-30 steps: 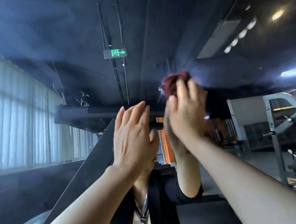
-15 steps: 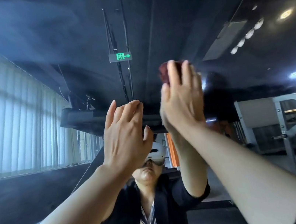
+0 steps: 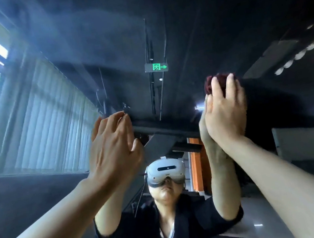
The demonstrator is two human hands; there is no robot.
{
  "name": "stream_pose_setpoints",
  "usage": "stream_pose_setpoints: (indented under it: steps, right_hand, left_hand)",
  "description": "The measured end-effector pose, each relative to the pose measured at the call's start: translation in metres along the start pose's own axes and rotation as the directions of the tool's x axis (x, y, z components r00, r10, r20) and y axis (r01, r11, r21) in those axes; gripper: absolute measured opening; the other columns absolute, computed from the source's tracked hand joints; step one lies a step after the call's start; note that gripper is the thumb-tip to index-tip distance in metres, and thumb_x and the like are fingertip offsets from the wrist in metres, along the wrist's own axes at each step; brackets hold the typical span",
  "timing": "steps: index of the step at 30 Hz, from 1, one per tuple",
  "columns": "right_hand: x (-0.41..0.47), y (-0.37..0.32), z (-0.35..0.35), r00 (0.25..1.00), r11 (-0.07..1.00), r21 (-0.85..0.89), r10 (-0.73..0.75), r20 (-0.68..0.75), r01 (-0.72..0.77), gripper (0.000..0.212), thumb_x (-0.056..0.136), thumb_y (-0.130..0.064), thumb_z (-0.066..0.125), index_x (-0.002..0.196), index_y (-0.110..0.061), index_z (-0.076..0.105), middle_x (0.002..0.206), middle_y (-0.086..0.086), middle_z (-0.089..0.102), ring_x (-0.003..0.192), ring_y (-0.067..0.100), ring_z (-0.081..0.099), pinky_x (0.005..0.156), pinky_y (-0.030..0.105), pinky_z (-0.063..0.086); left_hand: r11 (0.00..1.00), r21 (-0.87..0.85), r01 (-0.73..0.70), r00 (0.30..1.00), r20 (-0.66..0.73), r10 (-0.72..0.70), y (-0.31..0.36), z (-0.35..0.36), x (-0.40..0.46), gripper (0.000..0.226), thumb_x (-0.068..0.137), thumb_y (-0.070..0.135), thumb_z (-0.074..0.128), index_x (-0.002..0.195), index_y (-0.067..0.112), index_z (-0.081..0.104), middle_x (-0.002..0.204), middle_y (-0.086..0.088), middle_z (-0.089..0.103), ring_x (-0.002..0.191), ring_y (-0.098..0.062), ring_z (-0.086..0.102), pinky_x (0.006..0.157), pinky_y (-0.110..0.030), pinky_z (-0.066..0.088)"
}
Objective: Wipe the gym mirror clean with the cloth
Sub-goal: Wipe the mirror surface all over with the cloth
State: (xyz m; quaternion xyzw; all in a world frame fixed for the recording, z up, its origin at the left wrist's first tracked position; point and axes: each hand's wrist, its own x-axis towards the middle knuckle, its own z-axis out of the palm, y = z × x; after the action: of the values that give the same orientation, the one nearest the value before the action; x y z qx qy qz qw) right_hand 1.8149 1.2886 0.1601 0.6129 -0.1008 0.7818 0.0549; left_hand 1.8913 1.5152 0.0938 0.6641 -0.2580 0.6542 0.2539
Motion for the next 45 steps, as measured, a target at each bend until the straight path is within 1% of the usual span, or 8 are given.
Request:
stream_pose_setpoints:
  steps: [6,12,20,24,28,32,39,45]
  right_hand:
    - [-0.013,-0.157,0.041,0.945,0.942,0.117,-0.323,0.059,0.315,0.048,0.09,-0.017,0.066,0.137,-0.008,0.06,0.148,0.028,0.046,0.135,0.046,0.045,0.117,0.052,0.029]
    - [-0.003,-0.196,0.04,0.709,0.751,0.181,-0.659,0.252,0.634,0.053,0.104,-0.023,0.039,0.156,-0.026,0.033,0.166,0.013,0.018,0.152,0.033,0.014,0.123,0.041,-0.001]
    - [0.061,-0.106,0.043,0.991,0.991,0.046,-0.127,0.033,0.126,0.045,0.096,-0.012,0.053,0.141,-0.013,0.057,0.151,0.024,0.043,0.137,0.044,0.04,0.118,0.052,0.024]
    - [0.047,-0.172,0.052,0.979,0.975,0.099,-0.203,0.032,0.199,0.045,0.099,-0.019,0.048,0.142,-0.009,0.055,0.153,0.027,0.04,0.139,0.045,0.038,0.12,0.052,0.023]
    - [0.029,-0.262,0.068,0.836,0.849,0.201,-0.522,0.171,0.489,0.055,0.102,-0.034,0.025,0.152,-0.016,0.041,0.162,0.021,0.026,0.149,0.039,0.022,0.123,0.048,0.006]
    - [0.042,-0.285,0.074,0.74,0.795,0.182,-0.605,0.293,0.578,0.054,0.105,-0.041,0.034,0.156,-0.026,0.029,0.167,0.013,0.012,0.152,0.032,0.008,0.124,0.045,-0.002]
    - [0.099,-0.193,0.062,0.949,0.966,0.029,-0.259,0.177,0.258,0.057,0.1,-0.017,0.043,0.154,-0.029,0.034,0.166,0.01,0.019,0.151,0.032,0.015,0.124,0.046,0.006]
    - [0.119,-0.036,0.027,0.995,0.996,-0.083,-0.02,0.1,0.028,0.051,0.104,-0.02,0.044,0.154,-0.029,0.037,0.164,0.012,0.023,0.15,0.033,0.019,0.124,0.046,0.009]
  left_hand:
    - [0.997,0.013,0.082,0.996,0.021,-0.083,-0.051,-0.023,-0.016,0.057,0.075,0.045,0.043,0.111,0.006,0.064,0.12,-0.014,0.063,0.103,-0.038,0.059,0.109,-0.051,0.033]
    - [0.993,0.088,0.082,0.991,0.095,-0.09,-0.07,-0.038,-0.003,0.055,0.073,0.048,0.042,0.104,0.01,0.066,0.114,-0.011,0.067,0.098,-0.036,0.063,0.1,-0.051,0.042]
    - [0.988,0.147,-0.038,0.99,0.141,0.017,-0.073,-0.046,0.043,0.04,0.072,0.033,0.067,0.106,0.012,0.069,0.114,-0.004,0.069,0.099,-0.031,0.065,0.103,-0.046,0.042]
    - [0.981,0.194,-0.027,0.992,0.124,0.003,-0.096,-0.055,0.061,0.037,0.081,0.03,0.073,0.112,0.01,0.07,0.121,-0.008,0.068,0.102,-0.031,0.064,0.1,-0.043,0.042]
    - [0.977,0.208,0.057,0.989,0.124,-0.084,-0.127,-0.066,0.068,0.033,0.087,0.033,0.07,0.115,0.016,0.068,0.127,-0.005,0.064,0.113,-0.029,0.06,0.1,-0.037,0.039]
    - [0.98,0.182,0.083,0.982,0.15,-0.111,-0.142,-0.071,0.073,0.035,0.087,0.035,0.07,0.117,0.016,0.066,0.132,-0.002,0.06,0.119,-0.025,0.055,0.099,-0.033,0.036]
    - [0.986,0.131,-0.104,0.984,0.158,0.082,-0.09,-0.044,0.087,0.051,0.085,0.045,0.063,0.128,0.018,0.061,0.138,0.002,0.056,0.12,-0.022,0.054,0.105,-0.034,0.032]
    - [0.969,0.012,-0.247,0.958,0.156,0.242,0.019,-0.008,0.08,0.052,0.075,0.044,0.048,0.116,0.019,0.065,0.13,0.003,0.062,0.117,-0.023,0.058,0.112,-0.049,0.036]
